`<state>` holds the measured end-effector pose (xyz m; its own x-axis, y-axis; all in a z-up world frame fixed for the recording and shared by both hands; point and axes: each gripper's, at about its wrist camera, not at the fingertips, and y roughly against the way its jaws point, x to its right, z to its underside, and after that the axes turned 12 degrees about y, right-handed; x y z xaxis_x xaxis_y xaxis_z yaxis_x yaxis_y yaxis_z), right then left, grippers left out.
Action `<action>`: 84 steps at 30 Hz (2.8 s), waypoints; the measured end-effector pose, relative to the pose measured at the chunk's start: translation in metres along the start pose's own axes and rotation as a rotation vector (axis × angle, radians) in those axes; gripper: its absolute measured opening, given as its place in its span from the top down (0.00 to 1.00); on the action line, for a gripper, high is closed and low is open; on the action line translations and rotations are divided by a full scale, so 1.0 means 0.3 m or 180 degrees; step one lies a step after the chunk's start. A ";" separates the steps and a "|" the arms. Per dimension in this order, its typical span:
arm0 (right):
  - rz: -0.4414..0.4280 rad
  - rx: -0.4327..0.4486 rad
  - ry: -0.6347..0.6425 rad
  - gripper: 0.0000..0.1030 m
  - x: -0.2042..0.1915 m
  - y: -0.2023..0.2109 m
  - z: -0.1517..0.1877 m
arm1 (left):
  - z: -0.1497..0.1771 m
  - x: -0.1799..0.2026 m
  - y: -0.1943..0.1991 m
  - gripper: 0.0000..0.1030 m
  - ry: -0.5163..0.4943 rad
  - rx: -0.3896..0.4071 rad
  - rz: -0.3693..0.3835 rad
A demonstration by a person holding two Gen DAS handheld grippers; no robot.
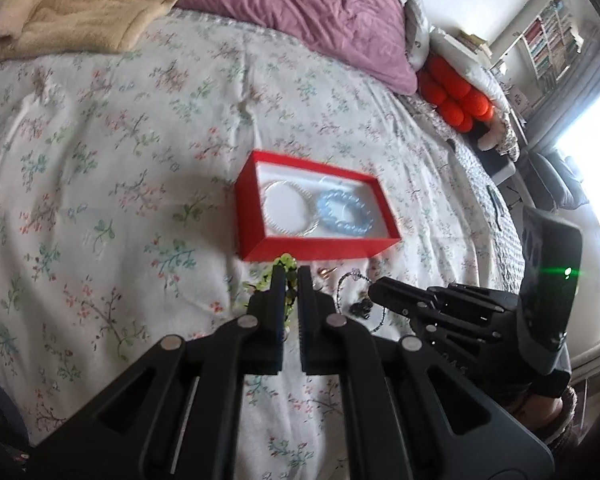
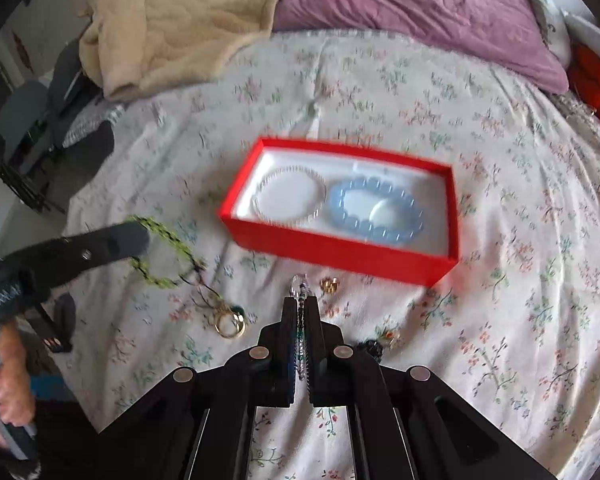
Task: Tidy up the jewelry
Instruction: 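Carry both bracelets into the red box and lower them inside, then open both tools to release the bracelets and withdraw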
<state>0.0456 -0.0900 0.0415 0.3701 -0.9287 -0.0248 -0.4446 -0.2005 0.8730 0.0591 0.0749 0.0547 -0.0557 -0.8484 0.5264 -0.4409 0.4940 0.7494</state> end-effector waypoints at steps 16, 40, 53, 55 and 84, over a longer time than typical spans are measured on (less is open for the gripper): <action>0.0028 0.0570 -0.0419 0.97 0.128 0.124 -0.128 | -0.086 0.154 -0.036 0.94 -0.0047 0.0251 0.0443; -0.0239 0.0555 -0.0757 0.97 0.204 -0.040 -0.177 | -0.160 0.106 -0.225 0.94 0.0274 0.0149 0.0080; 0.0012 0.0330 -0.1004 0.97 0.310 -0.098 -0.128 | -0.148 0.062 -0.270 0.94 0.0220 0.0061 -0.0474; 0.0037 0.0293 -0.1020 0.97 0.322 -0.107 -0.122 | -0.145 0.068 -0.274 0.94 0.0171 0.0063 -0.0506; 0.0155 0.0327 -0.0951 0.86 0.373 -0.041 -0.107 | -0.133 0.121 -0.231 0.52 -0.0124 0.0253 -0.0548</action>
<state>0.1187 -0.1815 0.0436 0.0970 -0.9854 -0.1396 -0.5415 -0.1700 0.8233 0.1233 0.0176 0.0379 -0.0073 -0.9265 0.3762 -0.5162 0.3257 0.7922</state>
